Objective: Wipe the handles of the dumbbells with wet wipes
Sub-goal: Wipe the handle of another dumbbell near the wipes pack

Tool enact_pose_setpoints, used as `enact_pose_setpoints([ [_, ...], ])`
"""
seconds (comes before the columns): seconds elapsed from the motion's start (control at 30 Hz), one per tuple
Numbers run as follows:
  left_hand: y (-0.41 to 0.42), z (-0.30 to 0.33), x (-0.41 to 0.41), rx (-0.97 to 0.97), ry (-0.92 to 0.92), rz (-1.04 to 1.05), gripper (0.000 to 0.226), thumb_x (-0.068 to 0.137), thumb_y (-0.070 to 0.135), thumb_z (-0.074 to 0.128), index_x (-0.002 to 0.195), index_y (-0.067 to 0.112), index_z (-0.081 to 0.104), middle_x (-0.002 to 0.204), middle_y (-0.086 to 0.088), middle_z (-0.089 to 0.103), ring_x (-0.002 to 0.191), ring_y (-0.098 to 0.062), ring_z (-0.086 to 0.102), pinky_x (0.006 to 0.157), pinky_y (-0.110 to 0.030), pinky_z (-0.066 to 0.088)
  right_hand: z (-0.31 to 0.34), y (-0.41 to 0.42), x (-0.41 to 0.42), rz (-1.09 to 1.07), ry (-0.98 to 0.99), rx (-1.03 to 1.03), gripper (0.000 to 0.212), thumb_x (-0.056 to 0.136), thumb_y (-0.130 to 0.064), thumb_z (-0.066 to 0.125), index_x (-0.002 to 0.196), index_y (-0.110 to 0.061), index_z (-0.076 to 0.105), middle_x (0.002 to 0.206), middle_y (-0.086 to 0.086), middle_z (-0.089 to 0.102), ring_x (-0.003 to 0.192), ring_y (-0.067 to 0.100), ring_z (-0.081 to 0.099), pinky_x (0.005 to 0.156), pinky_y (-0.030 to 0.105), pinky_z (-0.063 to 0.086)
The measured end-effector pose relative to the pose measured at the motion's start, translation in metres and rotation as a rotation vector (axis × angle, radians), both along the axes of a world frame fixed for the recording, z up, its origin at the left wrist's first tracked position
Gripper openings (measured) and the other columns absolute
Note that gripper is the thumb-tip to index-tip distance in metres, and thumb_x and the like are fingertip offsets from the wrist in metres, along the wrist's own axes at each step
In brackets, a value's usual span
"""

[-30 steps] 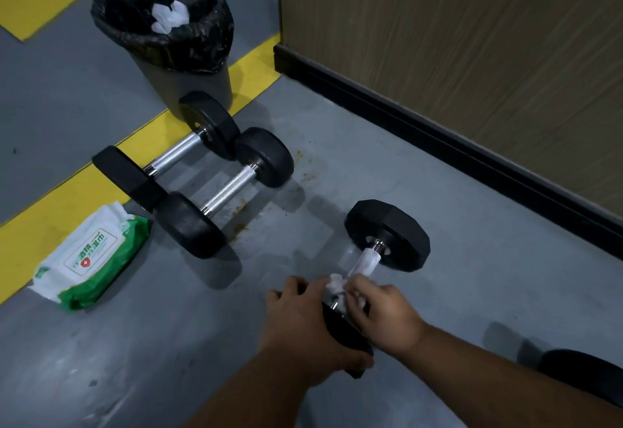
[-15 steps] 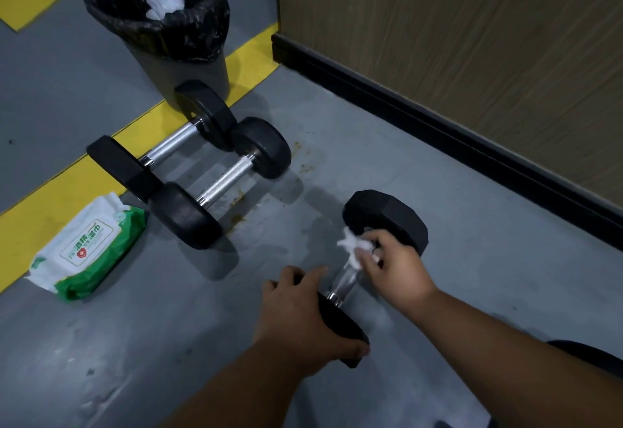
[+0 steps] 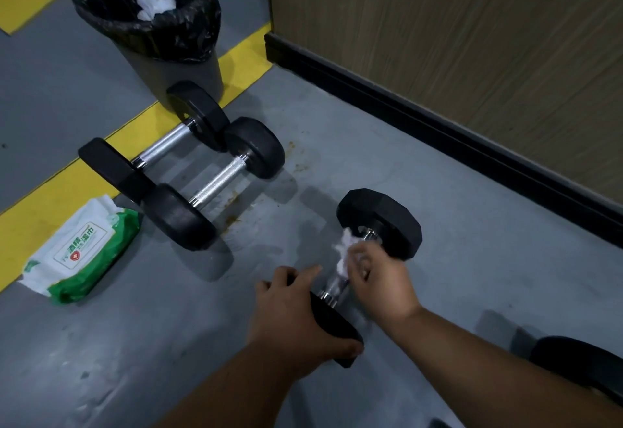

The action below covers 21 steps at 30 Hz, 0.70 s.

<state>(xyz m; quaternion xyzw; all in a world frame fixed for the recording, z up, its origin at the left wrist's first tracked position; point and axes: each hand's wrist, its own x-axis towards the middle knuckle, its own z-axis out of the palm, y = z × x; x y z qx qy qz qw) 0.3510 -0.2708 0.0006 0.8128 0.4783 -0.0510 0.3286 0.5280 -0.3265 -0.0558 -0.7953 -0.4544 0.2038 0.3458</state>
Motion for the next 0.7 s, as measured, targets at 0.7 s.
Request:
enact_pose_setpoints([
  [0.7,-0.004,-0.004,0.001,0.038,-0.036,0.014,0.123,0.028,0.084,0.070,0.142,0.055,0.034,0.116,0.020,0.032,0.110,-0.013,0.037,0.099,-0.027,0.045,-0.011,-0.006,-0.006,0.026,0.069,0.051,0.009,0.092,-0.021,0.068,0.094,-0.025,0.075,0.080,-0.013,0.073,0.074,-0.003,0.067,0.071,0.010,0.050],
])
